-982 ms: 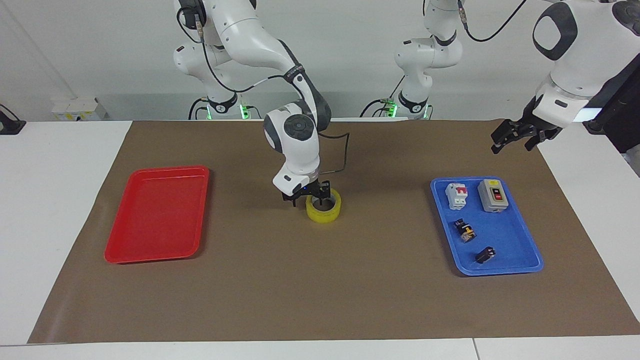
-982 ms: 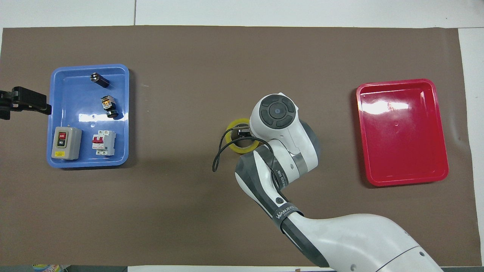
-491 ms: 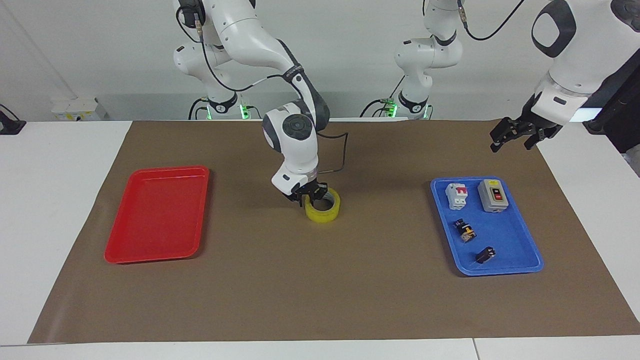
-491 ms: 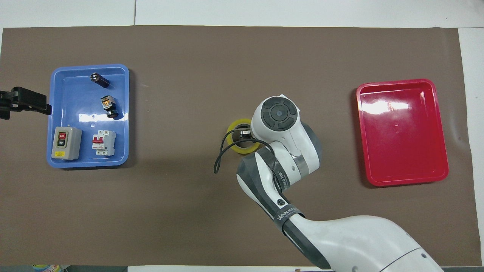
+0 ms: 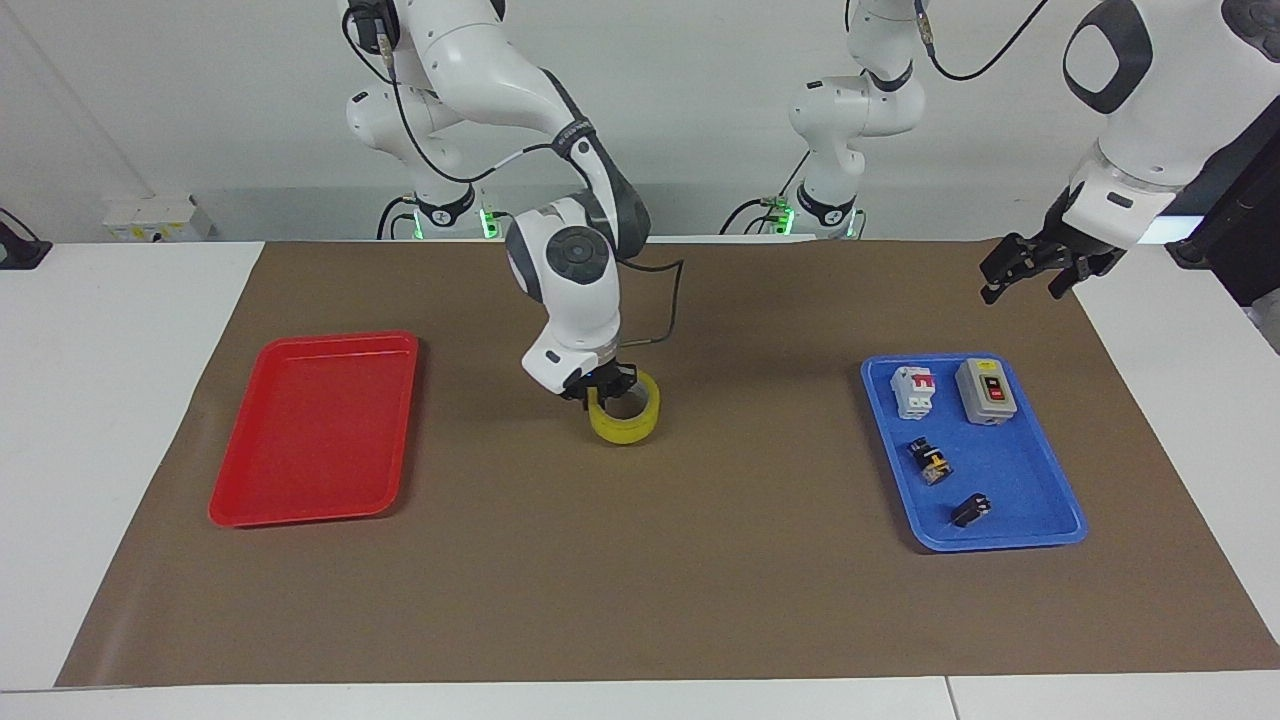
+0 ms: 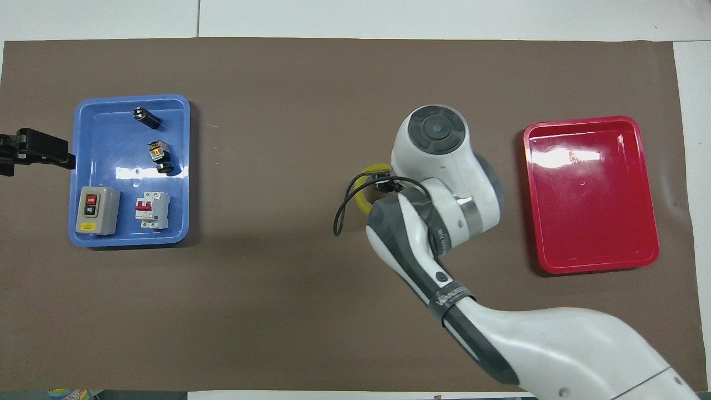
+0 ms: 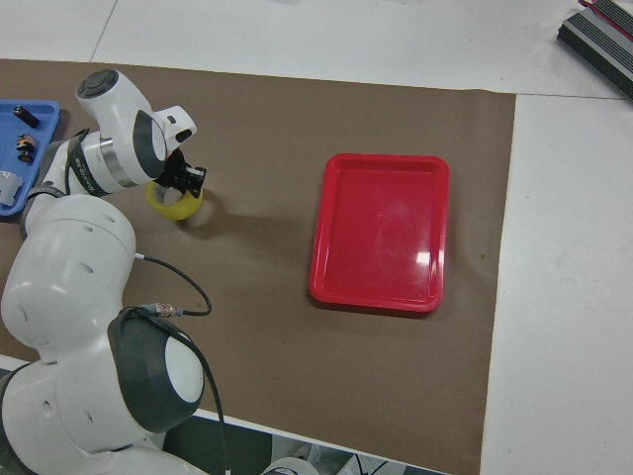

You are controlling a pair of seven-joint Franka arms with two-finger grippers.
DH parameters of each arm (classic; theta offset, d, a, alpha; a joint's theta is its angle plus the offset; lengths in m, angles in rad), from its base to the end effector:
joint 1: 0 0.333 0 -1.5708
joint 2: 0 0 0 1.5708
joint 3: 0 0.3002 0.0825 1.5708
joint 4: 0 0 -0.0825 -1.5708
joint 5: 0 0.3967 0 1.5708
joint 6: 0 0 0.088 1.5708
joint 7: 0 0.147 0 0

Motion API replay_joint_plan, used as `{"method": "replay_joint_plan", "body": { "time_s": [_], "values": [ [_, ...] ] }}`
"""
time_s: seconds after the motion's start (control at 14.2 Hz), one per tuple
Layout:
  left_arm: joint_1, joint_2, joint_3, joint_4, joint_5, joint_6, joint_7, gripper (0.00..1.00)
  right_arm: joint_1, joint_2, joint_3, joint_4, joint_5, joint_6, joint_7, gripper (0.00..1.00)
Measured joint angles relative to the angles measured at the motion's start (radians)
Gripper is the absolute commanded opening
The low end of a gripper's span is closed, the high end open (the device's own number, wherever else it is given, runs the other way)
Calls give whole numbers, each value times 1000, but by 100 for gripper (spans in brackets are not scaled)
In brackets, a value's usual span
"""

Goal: Place and move tape with both arms
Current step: 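Carry the tape roll with the right gripper over the red tray, then lower the tape roll into the red tray and open the right gripper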

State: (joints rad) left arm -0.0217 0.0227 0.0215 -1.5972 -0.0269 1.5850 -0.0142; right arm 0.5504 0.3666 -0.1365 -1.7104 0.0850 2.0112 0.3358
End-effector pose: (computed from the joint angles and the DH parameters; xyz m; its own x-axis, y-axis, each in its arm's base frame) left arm 0.5724 -0.0041 0.5443 0.9993 0.0144 -0.0353 0.0153 -0.9995 0.0259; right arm 0.5898 0.2732 0.3130 0.9966 0.0469 -0.0671 0.0468 -0.9989 -0.0038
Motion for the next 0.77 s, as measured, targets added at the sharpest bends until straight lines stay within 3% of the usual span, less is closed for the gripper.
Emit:
{"method": "replay_joint_plan", "body": {
  "time_s": [0.35, 0.56, 0.77],
  "values": [
    [0, -20, 0, 0, 0, -25, 0, 100, -403, -120, -11, 24, -1, -211, -519, 0],
    [0, -20, 0, -1, 0, -29, 6, 100, -524, -120, -11, 1, -22, -196, -652, 0],
    [0, -20, 0, -1, 0, -30, 28, 100, -597, -120, -9, -75, -65, -91, -718, 0]
  ]
}}
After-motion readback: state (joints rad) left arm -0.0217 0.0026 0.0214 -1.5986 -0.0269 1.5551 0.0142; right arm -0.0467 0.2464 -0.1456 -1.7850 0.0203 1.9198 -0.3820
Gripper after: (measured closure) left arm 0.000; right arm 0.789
